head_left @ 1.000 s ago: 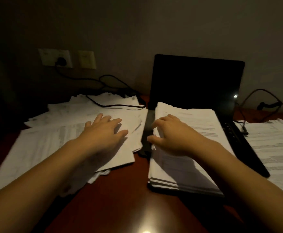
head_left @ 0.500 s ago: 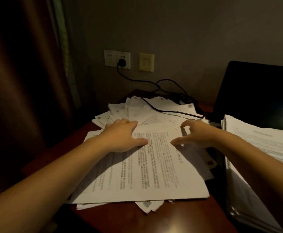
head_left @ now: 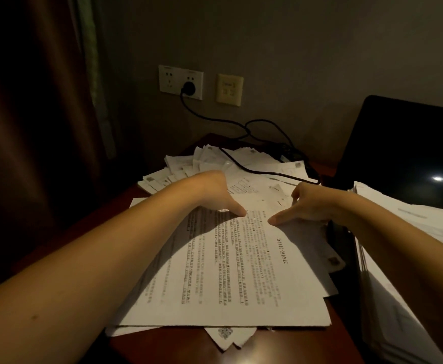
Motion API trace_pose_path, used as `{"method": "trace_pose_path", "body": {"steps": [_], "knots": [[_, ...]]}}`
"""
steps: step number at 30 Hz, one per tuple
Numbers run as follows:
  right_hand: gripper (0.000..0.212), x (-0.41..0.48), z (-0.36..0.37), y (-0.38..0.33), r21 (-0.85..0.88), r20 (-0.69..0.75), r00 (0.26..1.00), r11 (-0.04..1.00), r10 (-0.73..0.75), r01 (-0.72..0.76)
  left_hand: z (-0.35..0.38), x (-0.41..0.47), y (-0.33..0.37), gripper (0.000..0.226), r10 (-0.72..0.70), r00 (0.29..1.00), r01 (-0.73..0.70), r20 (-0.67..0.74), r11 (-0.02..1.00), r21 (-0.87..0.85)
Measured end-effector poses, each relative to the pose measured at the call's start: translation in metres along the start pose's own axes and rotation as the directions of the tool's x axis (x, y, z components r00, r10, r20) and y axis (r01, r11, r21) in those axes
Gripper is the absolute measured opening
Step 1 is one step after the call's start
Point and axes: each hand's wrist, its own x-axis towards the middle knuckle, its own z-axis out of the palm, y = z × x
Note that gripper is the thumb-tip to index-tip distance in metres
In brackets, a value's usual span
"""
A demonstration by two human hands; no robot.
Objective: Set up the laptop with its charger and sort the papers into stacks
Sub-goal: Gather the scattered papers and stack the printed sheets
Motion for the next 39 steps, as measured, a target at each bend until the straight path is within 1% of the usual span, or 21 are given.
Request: {"method": "trace_pose_path", "body": {"steps": [2, 3, 7, 10, 11, 13, 15, 17, 19, 21, 24, 25, 26, 27, 29, 30, 31, 33, 35, 37, 39], "knots": [[0.086, -0.002, 0.004, 0.001, 0.001, -0.022, 1.0, 1.0, -0.014, 0.014, 0.002, -0.002, 0.001, 0.082, 0.031, 1.0, -0.031, 0.0, 1.0, -0.004], [0.08, -0.002, 0.006, 0.002, 0.012, -0.046, 0.998, 0.999, -0.039, 0.04, 0.003, -0.002, 0.0, 0.085, 0.049, 0.999, -0.05, -0.008, 0.999, -0.006], [0.051, -0.012, 0.009, 0.007, 0.185, -0.093, 0.963, 0.946, -0.253, 0.267, 0.009, 0.001, -0.008, 0.106, 0.099, 0.992, -0.104, -0.08, 0.993, -0.056], [0.044, -0.027, 0.006, 0.01, 0.313, -0.104, 0.919, 0.864, -0.38, 0.393, 0.009, -0.005, -0.017, 0.119, 0.14, 0.979, -0.17, -0.149, 0.961, -0.218], [0.042, -0.03, 0.005, 0.012, 0.347, -0.137, 0.902, 0.833, -0.409, 0.431, 0.008, -0.008, -0.02, 0.116, 0.156, 0.975, -0.198, -0.158, 0.931, -0.308], [0.039, -0.035, 0.002, 0.014, 0.445, -0.238, 0.877, 0.756, -0.418, 0.481, 0.004, -0.012, -0.025, 0.098, 0.166, 0.968, -0.238, -0.188, 0.847, -0.475], [0.037, -0.037, -0.001, 0.017, 0.538, -0.359, 0.853, 0.663, -0.378, 0.52, -0.003, -0.015, -0.03, 0.065, 0.147, 0.968, -0.243, -0.205, 0.765, -0.596], [0.036, -0.036, -0.003, 0.019, 0.563, -0.469, 0.817, 0.6, -0.336, 0.569, -0.011, -0.021, -0.032, 0.035, 0.136, 0.973, -0.225, -0.186, 0.732, -0.642], [0.04, -0.031, -0.006, 0.023, 0.564, -0.532, 0.801, 0.59, -0.276, 0.578, -0.016, -0.025, -0.035, 0.02, 0.152, 0.972, -0.231, -0.177, 0.722, -0.652], [0.052, -0.026, -0.008, 0.029, 0.565, -0.55, 0.801, 0.602, -0.235, 0.564, -0.019, -0.027, -0.039, 0.019, 0.122, 0.965, -0.25, -0.231, 0.688, -0.682], [0.081, -0.024, -0.009, 0.037, 0.572, -0.55, 0.824, 0.658, -0.135, 0.489, -0.021, -0.03, -0.041, 0.022, -0.004, 0.937, -0.28, -0.349, 0.591, -0.757], [0.086, -0.025, -0.007, 0.039, 0.585, -0.546, 0.833, 0.673, -0.086, 0.453, -0.022, -0.03, -0.041, 0.022, -0.046, 0.924, -0.289, -0.379, 0.565, -0.773], [0.086, -0.026, -0.005, 0.041, 0.622, -0.536, 0.843, 0.652, -0.049, 0.434, -0.023, -0.031, -0.04, 0.021, -0.086, 0.911, -0.299, -0.404, 0.539, -0.788], [0.082, -0.026, -0.003, 0.042, 0.687, -0.511, 0.859, 0.586, -0.031, 0.43, -0.025, -0.032, -0.037, 0.02, -0.125, 0.897, -0.309, -0.423, 0.506, -0.805], [0.058, -0.031, -0.002, 0.041, 0.827, -0.391, 0.917, 0.406, -0.082, 0.389, -0.027, -0.034, -0.028, 0.019, -0.181, 0.875, -0.342, -0.45, 0.427, -0.837], [0.044, -0.034, -0.002, 0.038, 0.857, -0.349, 0.927, 0.354, -0.135, 0.374, -0.028, -0.034, -0.023, 0.02, -0.193, 0.863, -0.367, -0.466, 0.394, -0.843], [0.034, -0.036, -0.002, 0.036, 0.859, -0.351, 0.921, 0.331, -0.171, 0.389, -0.029, -0.035, -0.018, 0.02, -0.193, 0.852, -0.394, -0.486, 0.374, -0.84], [0.022, -0.041, -0.009, 0.03, 0.819, -0.454, 0.877, 0.315, -0.156, 0.48, -0.034, -0.039, -0.008, 0.021, -0.175, 0.829, -0.45, -0.532, 0.359, -0.818], [0.019, -0.051, -0.023, 0.026, 0.738, -0.585, 0.799, 0.317, -0.139, 0.596, -0.041, -0.043, -0.001, 0.024, -0.163, 0.796, -0.505, -0.583, 0.353, -0.787], [0.021, -0.063, -0.041, 0.022, 0.657, -0.672, 0.72, 0.308, -0.174, 0.688, -0.053, -0.049, 0.004, 0.027, -0.155, 0.753, -0.556, -0.64, 0.37, -0.744], [0.027, -0.075, -0.057, 0.019, 0.62, -0.708, 0.668, 0.249, -0.231, 0.744, -0.061, -0.058, 0.01, 0.023, -0.137, 0.722, -0.591, -0.678, 0.387, -0.708]]}}
